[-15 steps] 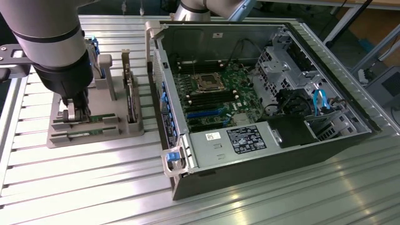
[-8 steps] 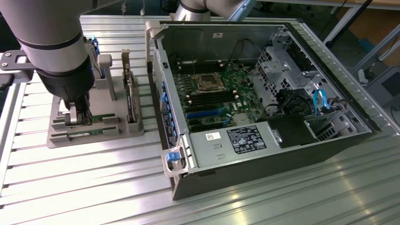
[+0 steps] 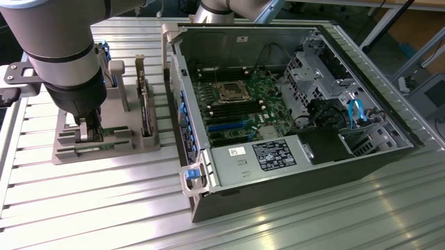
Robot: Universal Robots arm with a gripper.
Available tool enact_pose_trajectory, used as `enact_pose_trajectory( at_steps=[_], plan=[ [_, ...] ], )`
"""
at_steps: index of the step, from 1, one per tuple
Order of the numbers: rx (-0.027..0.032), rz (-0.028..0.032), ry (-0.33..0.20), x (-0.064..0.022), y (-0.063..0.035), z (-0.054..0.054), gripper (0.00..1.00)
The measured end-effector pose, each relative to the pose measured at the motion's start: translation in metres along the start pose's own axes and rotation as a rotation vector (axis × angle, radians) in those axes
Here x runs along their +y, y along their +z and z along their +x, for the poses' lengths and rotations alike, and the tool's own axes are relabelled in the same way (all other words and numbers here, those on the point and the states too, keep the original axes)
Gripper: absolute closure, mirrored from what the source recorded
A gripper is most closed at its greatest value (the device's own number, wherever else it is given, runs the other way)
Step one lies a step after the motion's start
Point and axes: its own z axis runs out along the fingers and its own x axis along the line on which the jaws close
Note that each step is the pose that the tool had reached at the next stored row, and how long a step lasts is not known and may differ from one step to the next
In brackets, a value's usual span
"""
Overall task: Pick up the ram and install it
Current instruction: 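Pick up the ram and move it above insertion slot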
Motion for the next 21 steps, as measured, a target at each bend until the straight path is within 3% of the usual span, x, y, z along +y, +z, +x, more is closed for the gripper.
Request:
enact_pose_trajectory(
  at_steps=[6, 21],
  plan=[
    [0.0, -0.0001, 0.0, -0.0002, 0.0052, 0.0, 0.76],
    [0.0, 0.0, 0.0, -0.0003, 0.0054, 0.0049, 0.76]
  ],
)
